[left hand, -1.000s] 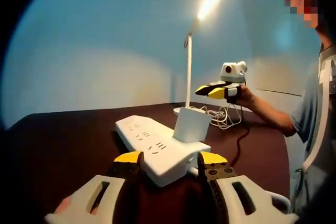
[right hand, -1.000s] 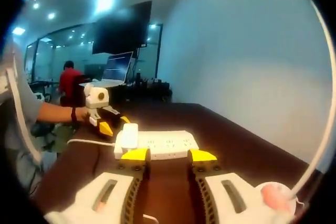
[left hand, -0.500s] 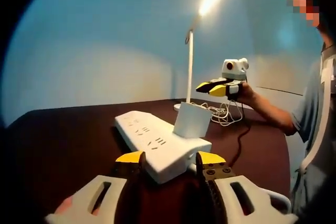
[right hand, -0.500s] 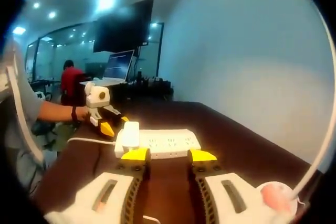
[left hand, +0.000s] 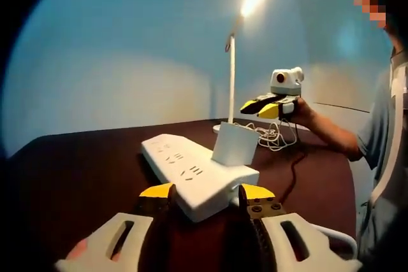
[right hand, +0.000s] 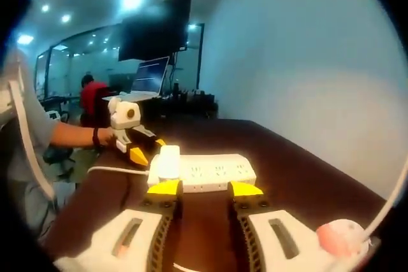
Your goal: Insert the desk lamp plug into the socket, turn on the power strip switch, turn on the lamp switch, then turn off the lamp switch, turn off the power strip switch, and remove the plug from the socket.
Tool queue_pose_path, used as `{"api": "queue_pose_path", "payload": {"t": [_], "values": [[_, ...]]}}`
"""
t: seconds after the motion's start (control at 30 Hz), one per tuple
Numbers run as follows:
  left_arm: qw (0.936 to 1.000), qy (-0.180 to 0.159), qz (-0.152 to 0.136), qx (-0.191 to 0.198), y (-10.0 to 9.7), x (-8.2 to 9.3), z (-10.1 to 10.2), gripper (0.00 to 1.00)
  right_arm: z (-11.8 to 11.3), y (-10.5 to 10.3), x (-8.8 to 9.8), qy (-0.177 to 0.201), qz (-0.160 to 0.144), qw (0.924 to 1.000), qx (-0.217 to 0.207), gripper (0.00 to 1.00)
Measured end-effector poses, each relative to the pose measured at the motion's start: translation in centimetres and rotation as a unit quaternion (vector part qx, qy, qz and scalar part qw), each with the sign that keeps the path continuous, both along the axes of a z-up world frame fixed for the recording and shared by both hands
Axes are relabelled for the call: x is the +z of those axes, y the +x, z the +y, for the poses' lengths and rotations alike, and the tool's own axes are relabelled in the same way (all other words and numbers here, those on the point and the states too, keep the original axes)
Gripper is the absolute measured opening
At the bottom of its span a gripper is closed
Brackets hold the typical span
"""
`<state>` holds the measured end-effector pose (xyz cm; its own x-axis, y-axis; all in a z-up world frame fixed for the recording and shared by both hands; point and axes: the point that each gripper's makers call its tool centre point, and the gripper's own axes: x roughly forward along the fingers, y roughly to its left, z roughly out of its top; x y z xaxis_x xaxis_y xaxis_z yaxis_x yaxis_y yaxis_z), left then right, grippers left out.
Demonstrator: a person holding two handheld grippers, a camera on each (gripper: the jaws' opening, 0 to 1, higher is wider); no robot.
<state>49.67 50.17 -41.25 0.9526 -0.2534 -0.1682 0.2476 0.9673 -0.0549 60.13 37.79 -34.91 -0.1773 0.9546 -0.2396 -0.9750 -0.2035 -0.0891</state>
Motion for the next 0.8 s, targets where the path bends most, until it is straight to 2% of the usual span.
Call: {"api": "queue_pose_path", "payload": {"t": [0.8], "values": [[0.9999, 0.005, 0.008, 0.009, 0.2, -0.4, 0.1, 0.38, 0.8, -2.3, -1.0, -0.023, -0.002, 0.999, 0.039, 0.29]]}}
